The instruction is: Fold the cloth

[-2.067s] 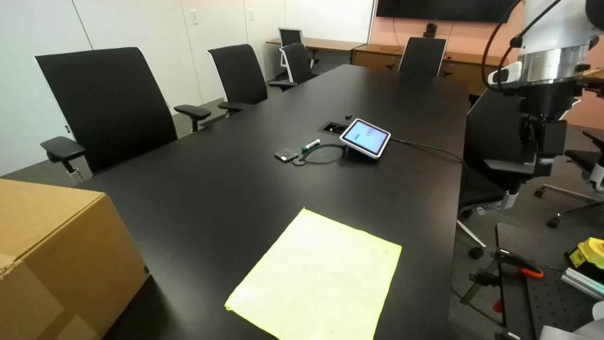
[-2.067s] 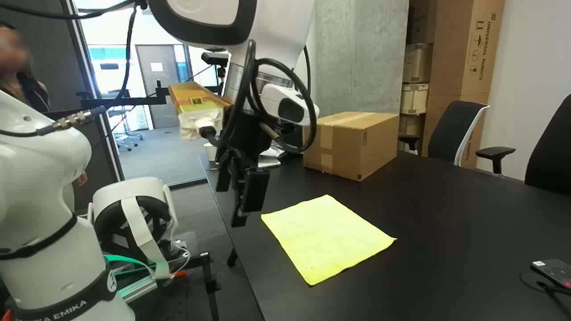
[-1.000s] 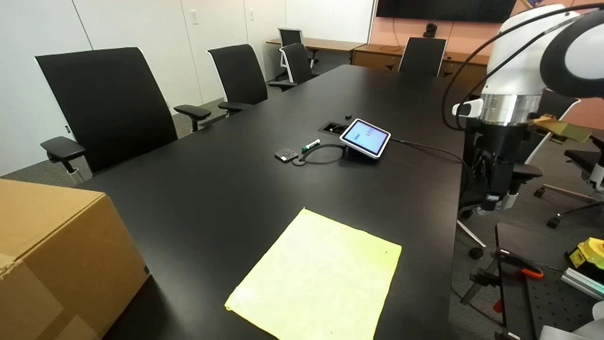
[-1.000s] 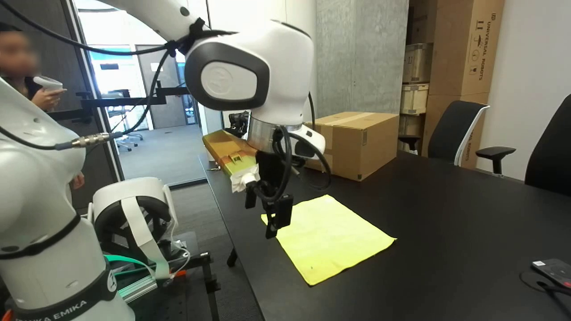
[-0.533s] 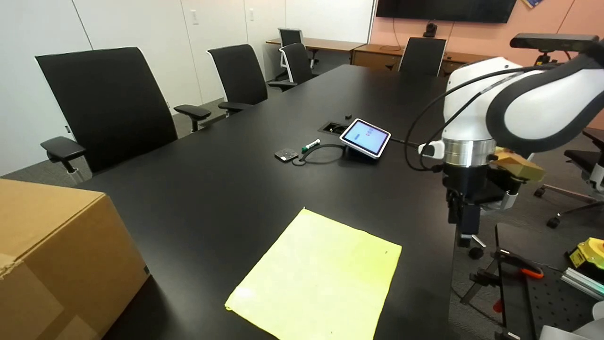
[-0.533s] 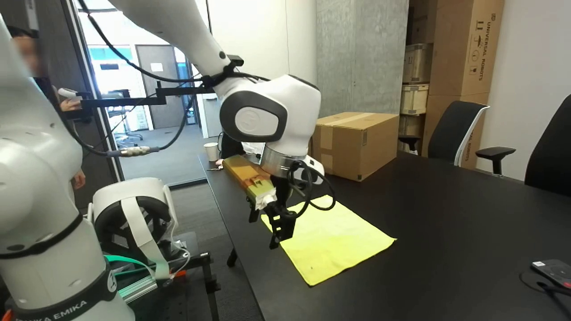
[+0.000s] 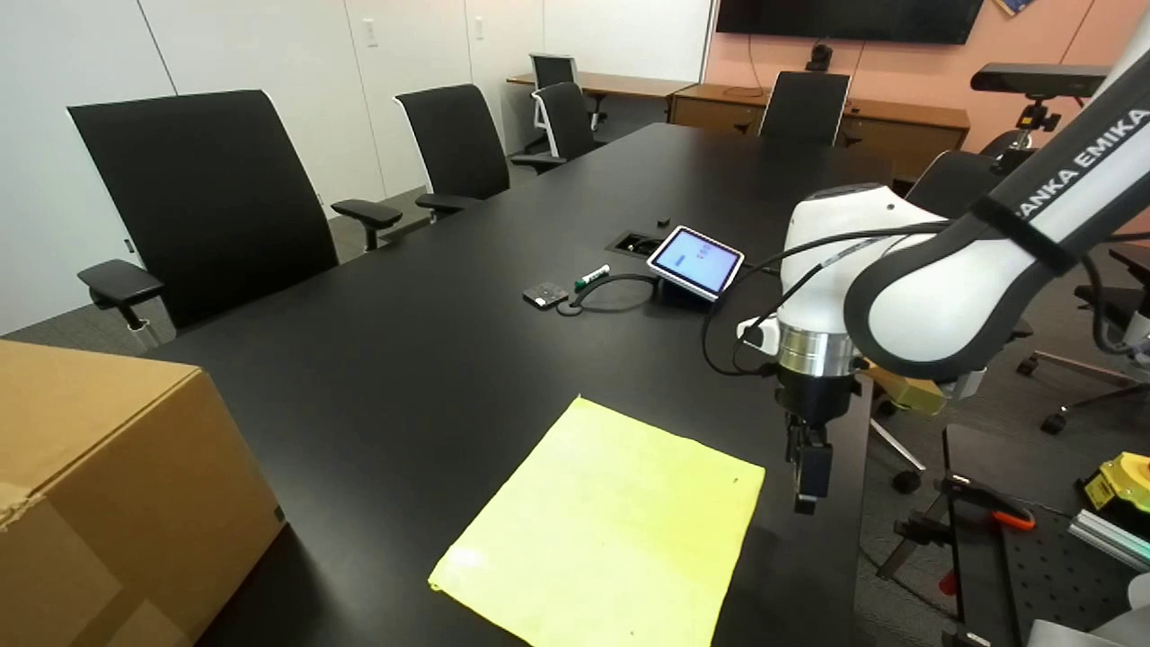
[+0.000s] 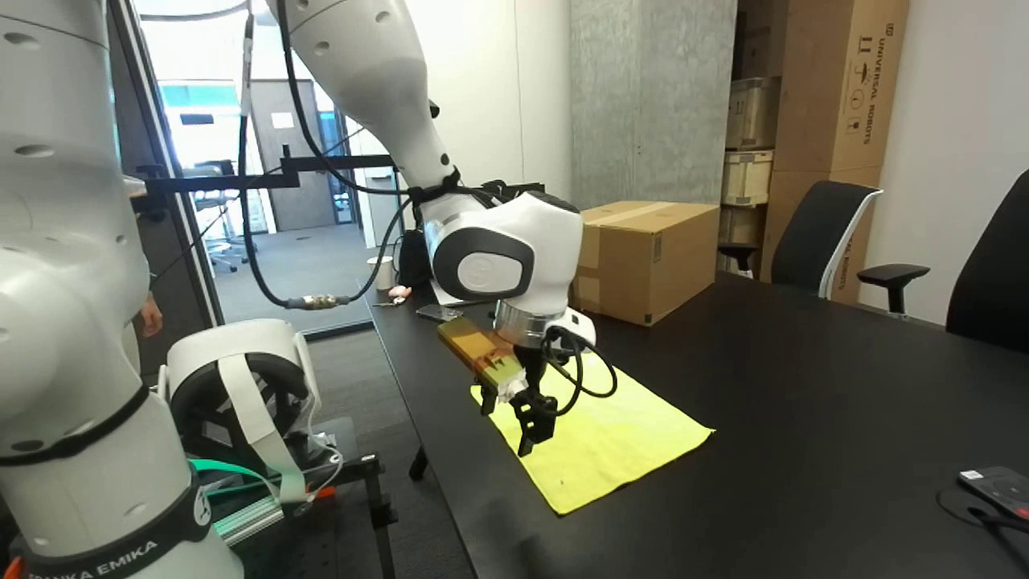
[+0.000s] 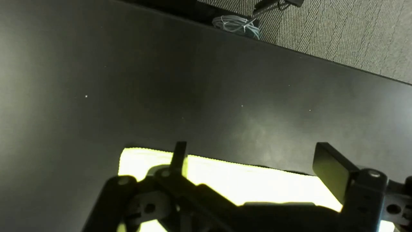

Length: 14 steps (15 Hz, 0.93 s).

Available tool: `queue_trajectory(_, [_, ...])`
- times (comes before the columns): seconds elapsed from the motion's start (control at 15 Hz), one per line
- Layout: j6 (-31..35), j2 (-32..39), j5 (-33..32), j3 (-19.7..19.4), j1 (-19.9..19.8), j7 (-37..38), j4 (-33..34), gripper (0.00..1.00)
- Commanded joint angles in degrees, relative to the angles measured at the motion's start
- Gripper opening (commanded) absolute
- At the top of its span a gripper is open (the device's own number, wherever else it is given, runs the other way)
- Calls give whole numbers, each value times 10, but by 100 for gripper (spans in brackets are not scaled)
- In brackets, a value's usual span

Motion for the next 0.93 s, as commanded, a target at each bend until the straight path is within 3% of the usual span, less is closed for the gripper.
queue_trajectory(0.0, [46,44,26,35,-28,-5,13,100])
queue_trajectory(0.27, [111,83,39,63,-50,1,13,100])
queue_trajectory(0.53, [187,117,12,76,-65,21,13,100])
queue_trajectory(0.87, [244,140,-47,62,-63,65,9,100])
